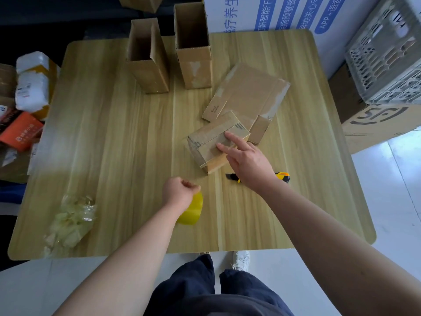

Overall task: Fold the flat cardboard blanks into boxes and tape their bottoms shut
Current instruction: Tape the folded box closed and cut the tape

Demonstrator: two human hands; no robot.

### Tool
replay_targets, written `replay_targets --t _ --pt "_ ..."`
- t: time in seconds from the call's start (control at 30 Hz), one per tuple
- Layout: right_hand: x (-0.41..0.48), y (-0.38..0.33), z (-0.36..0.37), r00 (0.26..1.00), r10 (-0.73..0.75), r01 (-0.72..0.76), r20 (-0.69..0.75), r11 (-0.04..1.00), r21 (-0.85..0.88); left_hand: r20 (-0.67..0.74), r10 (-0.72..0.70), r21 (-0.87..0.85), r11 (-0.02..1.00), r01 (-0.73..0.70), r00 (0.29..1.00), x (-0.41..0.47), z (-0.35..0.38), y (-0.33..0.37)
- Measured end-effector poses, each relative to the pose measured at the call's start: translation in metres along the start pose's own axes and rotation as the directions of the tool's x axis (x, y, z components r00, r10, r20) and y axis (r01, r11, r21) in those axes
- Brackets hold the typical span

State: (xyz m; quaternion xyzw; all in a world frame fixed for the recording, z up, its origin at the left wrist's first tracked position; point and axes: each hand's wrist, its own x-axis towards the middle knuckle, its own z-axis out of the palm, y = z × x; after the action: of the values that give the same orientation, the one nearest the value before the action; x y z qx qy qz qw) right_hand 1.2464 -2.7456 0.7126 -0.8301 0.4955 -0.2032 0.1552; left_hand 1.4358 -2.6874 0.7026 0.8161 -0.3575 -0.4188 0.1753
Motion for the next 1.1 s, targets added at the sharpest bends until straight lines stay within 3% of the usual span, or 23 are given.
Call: replay_targets --t 0.13,0.3,0.43,0.53,0.63,0.73,0.8,0.83,0.9,1.0,1.1 --pt "-0.002 -0.004 0.003 0.999 0.049 -0.049 0.002 0.998 0.027 -0.049 0.052 -0.049 0.997 -0.055 0.997 -0.006 -0.006 -0.015" --pt "-0.004 -0.006 0.001 0.998 0.063 -0.063 0.012 0.997 0.039 -0.124 0.210 0.013 0.978 -0.210 0.970 -0.006 -0.010 -0.004" --pt "-0.004 -0.009 -0.001 0.997 0.076 -0.077 0.016 0.994 0.075 -0.141 0.250 0.097 0.966 -0.238 0.958 -0.005 -0.011 -0.005" --pt "-0.005 -0.011 -0.003 0.994 0.099 -0.102 0.041 0.991 0.092 -0.057 0.325 0.323 0.901 -0.291 0.944 0.000 -0.011 -0.014" --pt "-0.002 -0.010 -0.007 0.992 0.107 -0.113 0.065 0.988 0.104 0.109 0.423 0.497 0.760 -0.418 0.899 0.003 -0.009 -0.024" --pt "0.003 -0.005 -0.011 0.990 0.095 -0.107 0.104 0.987 0.122 0.208 0.468 0.574 0.653 -0.495 0.859 0.006 -0.006 -0.028" --pt "0.006 -0.001 -0.014 0.989 0.069 -0.086 0.128 0.987 0.133 0.257 0.437 0.577 0.646 -0.499 0.862 0.006 -0.005 -0.026" --pt "0.008 0.001 -0.016 0.988 0.057 -0.076 0.144 0.988 0.134 0.242 0.413 0.565 0.676 -0.474 0.878 0.005 -0.007 -0.022" --pt "0.012 0.003 -0.020 0.983 0.036 -0.059 0.181 0.990 0.124 0.073 0.375 0.481 0.799 -0.362 0.924 0.005 -0.016 -0.011" --pt "0.021 0.000 -0.022 0.976 -0.001 -0.023 0.217 0.994 0.111 -0.219 0.267 0.090 0.963 -0.253 0.938 0.013 -0.033 0.010" --pt "0.035 -0.005 -0.023 0.966 0.011 -0.041 0.260 0.993 0.107 -0.135 0.225 -0.208 0.946 -0.250 0.965 0.032 -0.047 0.029"
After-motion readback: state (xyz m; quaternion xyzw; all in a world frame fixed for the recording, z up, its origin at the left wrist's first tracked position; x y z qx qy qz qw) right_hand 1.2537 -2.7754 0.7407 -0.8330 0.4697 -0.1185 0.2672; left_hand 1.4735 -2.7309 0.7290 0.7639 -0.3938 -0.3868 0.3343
